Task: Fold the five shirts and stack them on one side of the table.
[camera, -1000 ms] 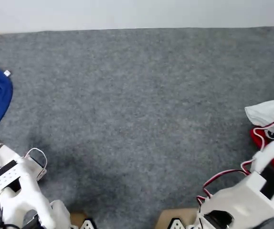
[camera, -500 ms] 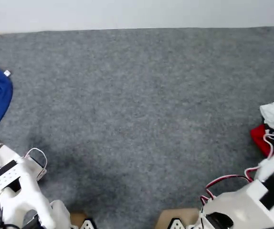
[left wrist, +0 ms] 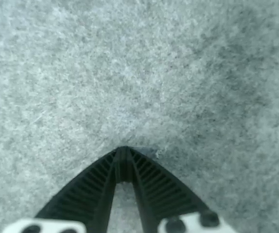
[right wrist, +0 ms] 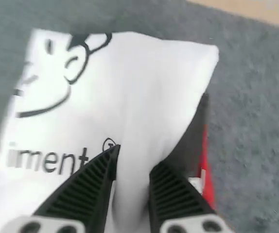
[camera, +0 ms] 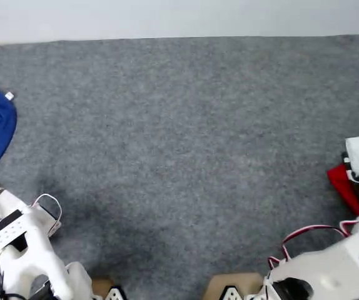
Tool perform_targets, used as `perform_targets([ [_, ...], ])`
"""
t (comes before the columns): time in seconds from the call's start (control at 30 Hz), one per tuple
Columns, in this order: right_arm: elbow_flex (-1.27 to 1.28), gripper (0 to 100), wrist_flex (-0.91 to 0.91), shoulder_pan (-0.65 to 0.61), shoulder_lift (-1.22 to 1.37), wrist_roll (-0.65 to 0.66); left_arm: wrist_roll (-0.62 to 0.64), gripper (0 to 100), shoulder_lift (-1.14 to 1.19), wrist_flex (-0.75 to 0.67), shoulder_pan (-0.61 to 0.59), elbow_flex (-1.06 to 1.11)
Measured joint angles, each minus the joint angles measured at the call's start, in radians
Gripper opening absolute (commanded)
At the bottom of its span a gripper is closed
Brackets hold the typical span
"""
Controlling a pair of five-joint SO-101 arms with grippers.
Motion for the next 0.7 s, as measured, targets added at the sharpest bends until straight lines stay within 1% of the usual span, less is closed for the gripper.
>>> perform_targets([
  [0.1, 0.0, 1.7, 0.0, 0.031, 0.04, 0.023, 0.0, 0, 0.0, 0.0, 0.0, 0.0],
  [0.17, 0.0, 4.6, 0.0, 0.04, 0.06, 0.069, 0.0, 0, 0.0, 0.0, 0.0, 0.0],
  [0.23, 0.0, 12.8, 0.034, 0.044, 0.068, 0.109, 0.0, 0, 0.0, 0.0, 0.0, 0.0],
  [0.33, 0.0, 26.4, 0.098, 0.046, 0.069, 0.124, 0.0, 0, 0.0, 0.0, 0.0, 0.0],
  [0.43, 0.0, 34.2, 0.153, 0.048, 0.055, 0.12, 0.0, 0, 0.0, 0.0, 0.0, 0.0],
  [0.57, 0.0, 34.9, 0.206, 0.035, -0.046, 0.086, 0.0, 0, 0.0, 0.0, 0.0, 0.0],
  [0.7, 0.0, 34.9, 0.23, -0.04, -0.17, 0.057, 0.0, 0, 0.0, 0.0, 0.0, 0.0],
])
